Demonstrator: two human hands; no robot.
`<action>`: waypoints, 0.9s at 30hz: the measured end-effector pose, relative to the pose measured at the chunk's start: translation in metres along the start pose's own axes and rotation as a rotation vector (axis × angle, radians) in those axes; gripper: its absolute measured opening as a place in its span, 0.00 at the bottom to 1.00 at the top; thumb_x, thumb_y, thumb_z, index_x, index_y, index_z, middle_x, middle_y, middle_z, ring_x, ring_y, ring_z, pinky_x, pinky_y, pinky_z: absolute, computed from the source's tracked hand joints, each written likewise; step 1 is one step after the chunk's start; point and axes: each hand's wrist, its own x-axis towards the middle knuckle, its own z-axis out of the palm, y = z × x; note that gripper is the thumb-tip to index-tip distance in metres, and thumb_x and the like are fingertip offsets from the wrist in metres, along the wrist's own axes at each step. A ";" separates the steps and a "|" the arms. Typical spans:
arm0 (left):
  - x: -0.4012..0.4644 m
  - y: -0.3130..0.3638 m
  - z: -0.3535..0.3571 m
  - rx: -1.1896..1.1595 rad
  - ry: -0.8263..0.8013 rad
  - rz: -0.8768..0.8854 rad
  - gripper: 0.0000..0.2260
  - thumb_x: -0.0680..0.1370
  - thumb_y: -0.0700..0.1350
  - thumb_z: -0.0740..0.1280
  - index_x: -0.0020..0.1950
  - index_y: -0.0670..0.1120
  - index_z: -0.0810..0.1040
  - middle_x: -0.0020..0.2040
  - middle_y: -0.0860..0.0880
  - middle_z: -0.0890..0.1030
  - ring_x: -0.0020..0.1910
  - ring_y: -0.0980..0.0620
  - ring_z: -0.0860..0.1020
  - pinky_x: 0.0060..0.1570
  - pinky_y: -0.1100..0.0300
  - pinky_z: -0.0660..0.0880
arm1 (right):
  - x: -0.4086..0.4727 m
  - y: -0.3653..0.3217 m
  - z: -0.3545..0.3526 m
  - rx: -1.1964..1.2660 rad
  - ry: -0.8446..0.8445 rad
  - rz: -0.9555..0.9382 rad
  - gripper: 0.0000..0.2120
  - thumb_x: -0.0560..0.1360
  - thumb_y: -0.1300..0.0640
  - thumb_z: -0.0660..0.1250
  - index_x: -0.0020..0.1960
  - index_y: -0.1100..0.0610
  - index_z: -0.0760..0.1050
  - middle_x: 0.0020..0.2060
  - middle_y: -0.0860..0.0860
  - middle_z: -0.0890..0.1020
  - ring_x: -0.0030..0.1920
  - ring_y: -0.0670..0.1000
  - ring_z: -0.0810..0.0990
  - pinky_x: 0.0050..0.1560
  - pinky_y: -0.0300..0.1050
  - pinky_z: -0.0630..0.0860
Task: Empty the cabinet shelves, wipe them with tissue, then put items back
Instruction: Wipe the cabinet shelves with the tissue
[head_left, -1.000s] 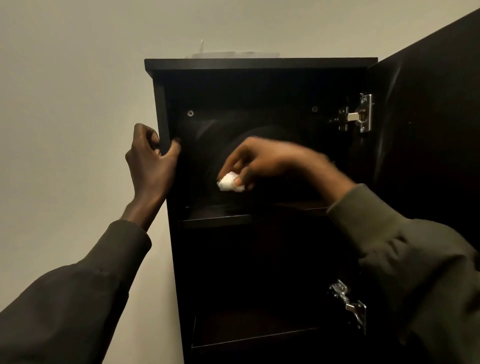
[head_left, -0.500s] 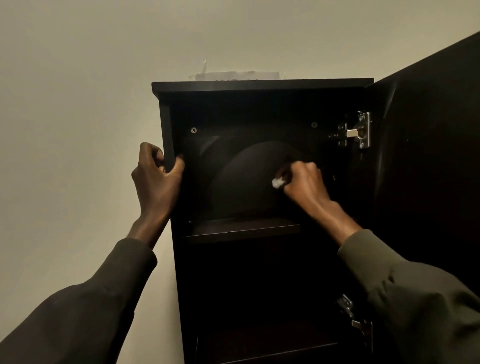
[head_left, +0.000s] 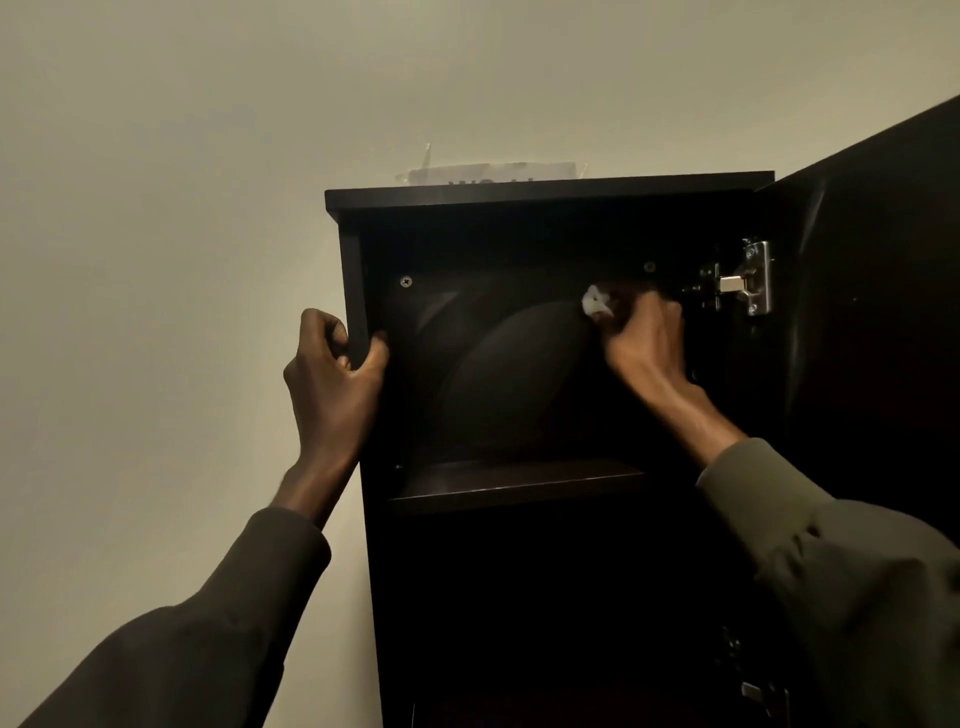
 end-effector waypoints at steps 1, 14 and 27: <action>-0.001 0.000 0.000 0.001 0.002 -0.003 0.14 0.75 0.43 0.71 0.45 0.42 0.66 0.33 0.53 0.68 0.29 0.57 0.67 0.30 0.77 0.64 | 0.002 0.002 0.001 0.020 0.016 -0.018 0.14 0.77 0.58 0.67 0.63 0.59 0.77 0.56 0.55 0.81 0.55 0.52 0.80 0.52 0.42 0.78; 0.000 0.001 0.002 0.008 0.024 0.021 0.13 0.76 0.42 0.71 0.44 0.42 0.66 0.33 0.53 0.68 0.30 0.57 0.68 0.30 0.79 0.64 | -0.081 -0.068 0.061 -0.003 -0.583 -0.779 0.12 0.75 0.61 0.68 0.57 0.54 0.80 0.54 0.53 0.79 0.53 0.53 0.81 0.52 0.47 0.80; 0.000 -0.002 0.004 0.004 0.037 0.019 0.14 0.76 0.43 0.72 0.44 0.43 0.66 0.33 0.54 0.67 0.29 0.57 0.67 0.31 0.77 0.65 | 0.001 -0.047 0.040 0.044 -0.240 -0.343 0.21 0.78 0.60 0.62 0.70 0.54 0.70 0.68 0.56 0.71 0.68 0.54 0.70 0.70 0.52 0.68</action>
